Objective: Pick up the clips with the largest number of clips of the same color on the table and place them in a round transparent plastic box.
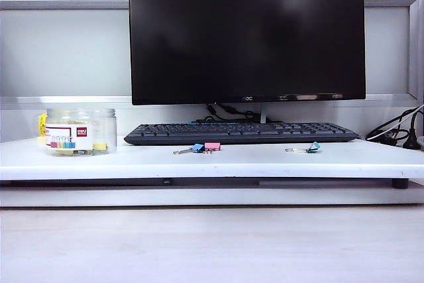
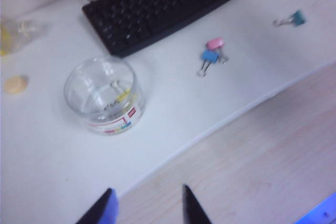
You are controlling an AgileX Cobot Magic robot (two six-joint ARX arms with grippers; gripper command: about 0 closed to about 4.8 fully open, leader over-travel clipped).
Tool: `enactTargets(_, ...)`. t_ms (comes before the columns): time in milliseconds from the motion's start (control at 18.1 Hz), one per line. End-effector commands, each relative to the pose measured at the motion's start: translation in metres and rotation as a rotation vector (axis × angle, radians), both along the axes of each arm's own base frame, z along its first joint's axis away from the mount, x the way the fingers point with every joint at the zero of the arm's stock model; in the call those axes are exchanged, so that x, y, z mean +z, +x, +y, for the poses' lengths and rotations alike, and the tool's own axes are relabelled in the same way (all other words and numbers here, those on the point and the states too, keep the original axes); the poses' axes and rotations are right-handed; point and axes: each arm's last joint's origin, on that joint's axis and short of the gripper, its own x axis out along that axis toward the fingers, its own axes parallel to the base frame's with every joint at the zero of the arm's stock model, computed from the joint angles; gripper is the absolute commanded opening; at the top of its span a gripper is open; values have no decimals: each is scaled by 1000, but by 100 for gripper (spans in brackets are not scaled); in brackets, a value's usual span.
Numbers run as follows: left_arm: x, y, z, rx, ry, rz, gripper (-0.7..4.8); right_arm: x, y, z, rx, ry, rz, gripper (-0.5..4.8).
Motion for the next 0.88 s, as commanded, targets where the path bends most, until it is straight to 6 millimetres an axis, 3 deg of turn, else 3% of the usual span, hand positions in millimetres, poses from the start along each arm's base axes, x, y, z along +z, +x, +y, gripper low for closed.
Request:
enactTargets(55,5,-7,3,-2,-28,-38,175,-15,-20,-8,-52,31,16,103)
enactTargets(166,6,-14,8,5,-48,-46,175,-41,-35,-13,-69,34,40,103)
enactTargets(387,5,-29,16,17,-44,-45,175,-92,-42,-16,-106,91,92,103)
enactTargets(663,1,-54,31,83,-44,-54,175,-160,-18,-8,-127,172,141,103)
enactTargets(884,0,-77,47,176,-61,-125,175,-190,-1,-4,-162,144,187,103)
